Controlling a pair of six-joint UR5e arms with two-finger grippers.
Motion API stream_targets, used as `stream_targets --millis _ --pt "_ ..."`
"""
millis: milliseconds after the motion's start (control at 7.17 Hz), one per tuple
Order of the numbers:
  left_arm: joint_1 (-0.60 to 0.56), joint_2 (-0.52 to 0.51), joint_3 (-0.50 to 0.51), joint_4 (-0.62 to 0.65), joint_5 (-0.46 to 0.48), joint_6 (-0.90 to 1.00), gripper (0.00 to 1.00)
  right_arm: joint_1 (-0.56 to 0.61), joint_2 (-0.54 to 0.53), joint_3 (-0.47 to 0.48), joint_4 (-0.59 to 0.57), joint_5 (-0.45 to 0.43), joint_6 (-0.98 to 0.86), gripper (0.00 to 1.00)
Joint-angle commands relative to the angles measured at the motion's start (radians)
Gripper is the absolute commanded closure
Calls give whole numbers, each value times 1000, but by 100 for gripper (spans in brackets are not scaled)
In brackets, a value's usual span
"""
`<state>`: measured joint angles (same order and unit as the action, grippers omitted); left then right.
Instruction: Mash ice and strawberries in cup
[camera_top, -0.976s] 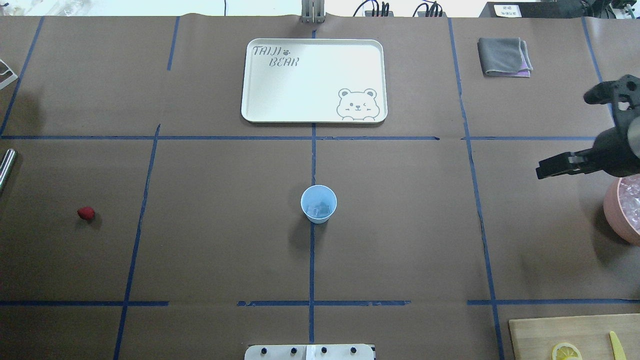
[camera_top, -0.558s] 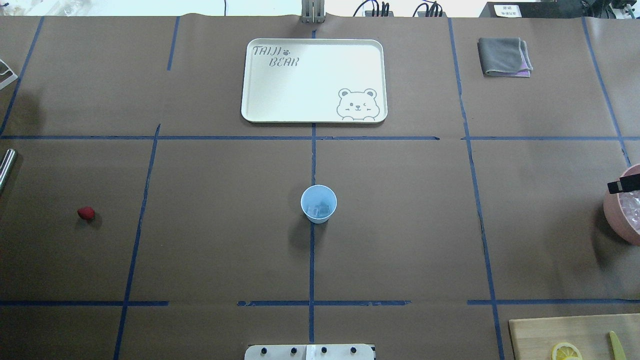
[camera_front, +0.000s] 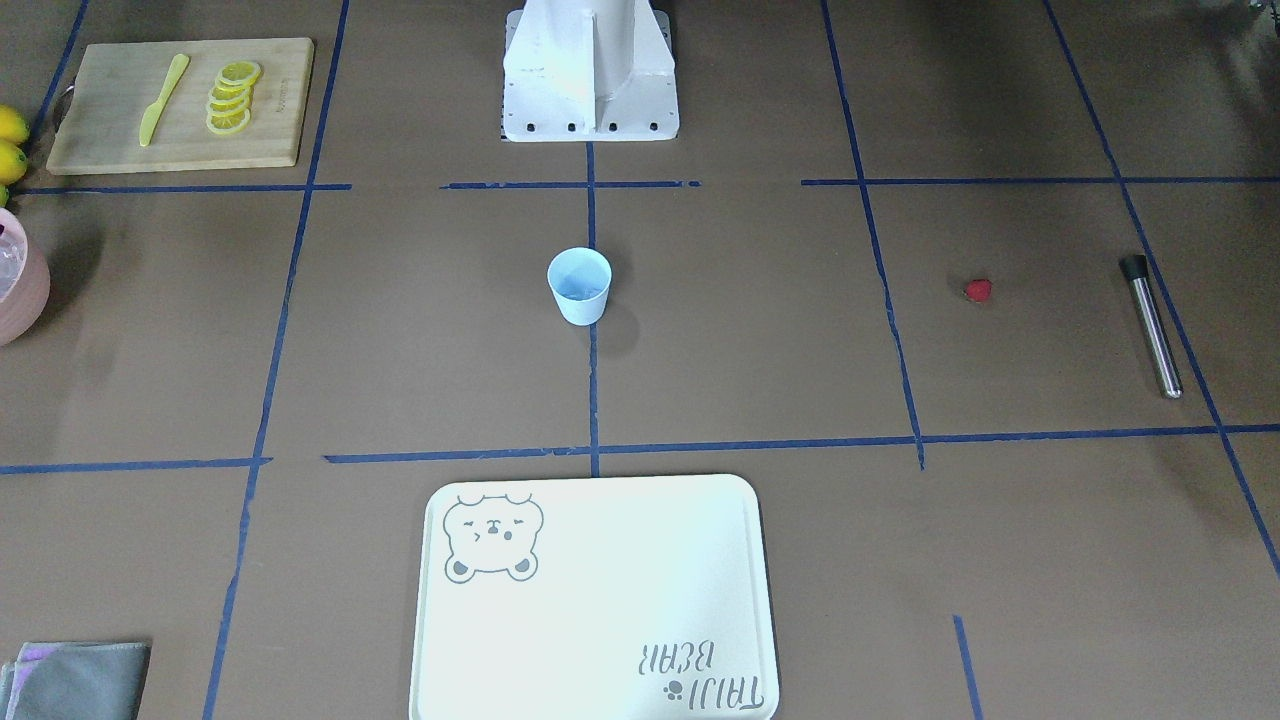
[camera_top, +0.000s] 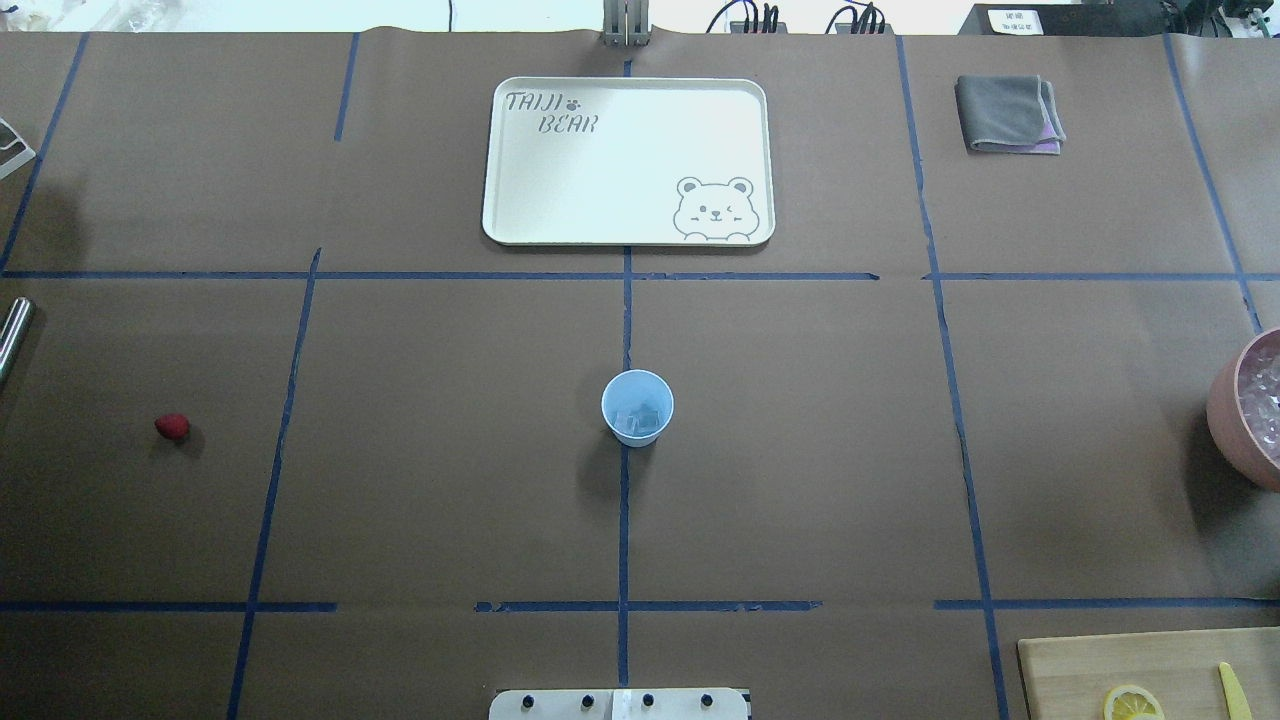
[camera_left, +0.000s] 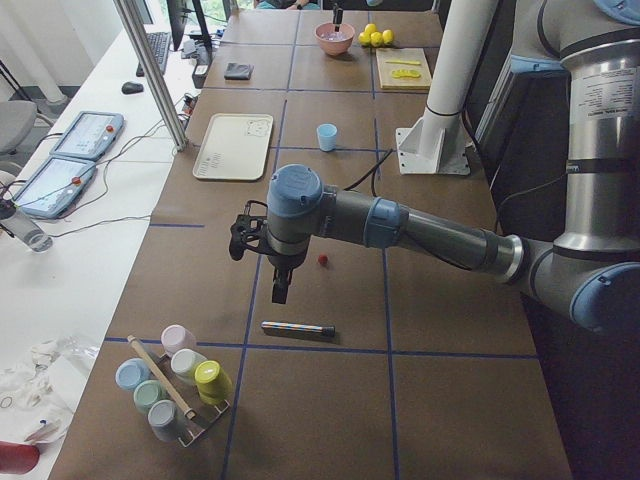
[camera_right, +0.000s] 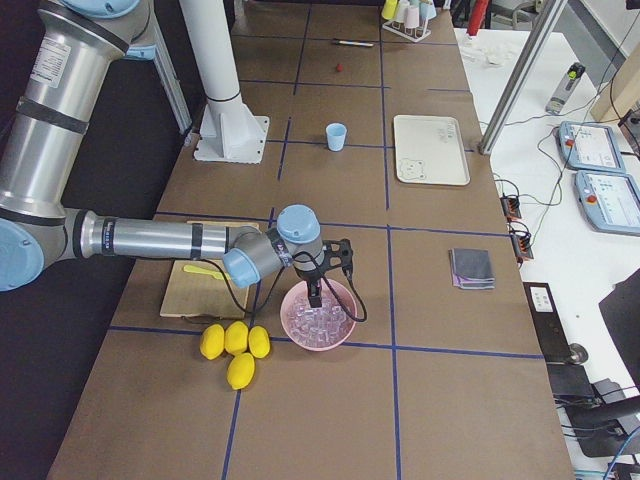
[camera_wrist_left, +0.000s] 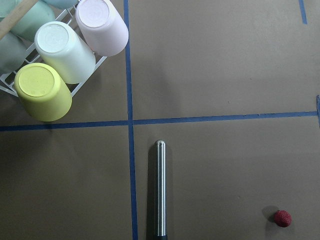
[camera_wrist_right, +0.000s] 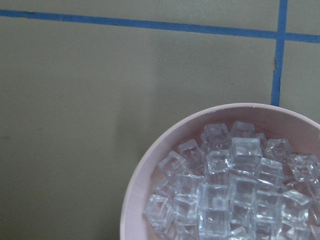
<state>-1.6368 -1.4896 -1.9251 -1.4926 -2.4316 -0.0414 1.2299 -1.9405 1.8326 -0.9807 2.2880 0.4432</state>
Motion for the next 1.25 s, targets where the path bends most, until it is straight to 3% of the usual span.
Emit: stream_targets --millis 0,139,1115 --pt "0 0 0 0 -1 0 0 -30 0 -10 -30 -42 -41 3" --pt "-2 0 0 0 -1 0 0 -38 -4 -13 -32 -79 -78 6" --pt "0 0 6 0 -1 0 0 -43 6 -79 -32 -62 -119 20"
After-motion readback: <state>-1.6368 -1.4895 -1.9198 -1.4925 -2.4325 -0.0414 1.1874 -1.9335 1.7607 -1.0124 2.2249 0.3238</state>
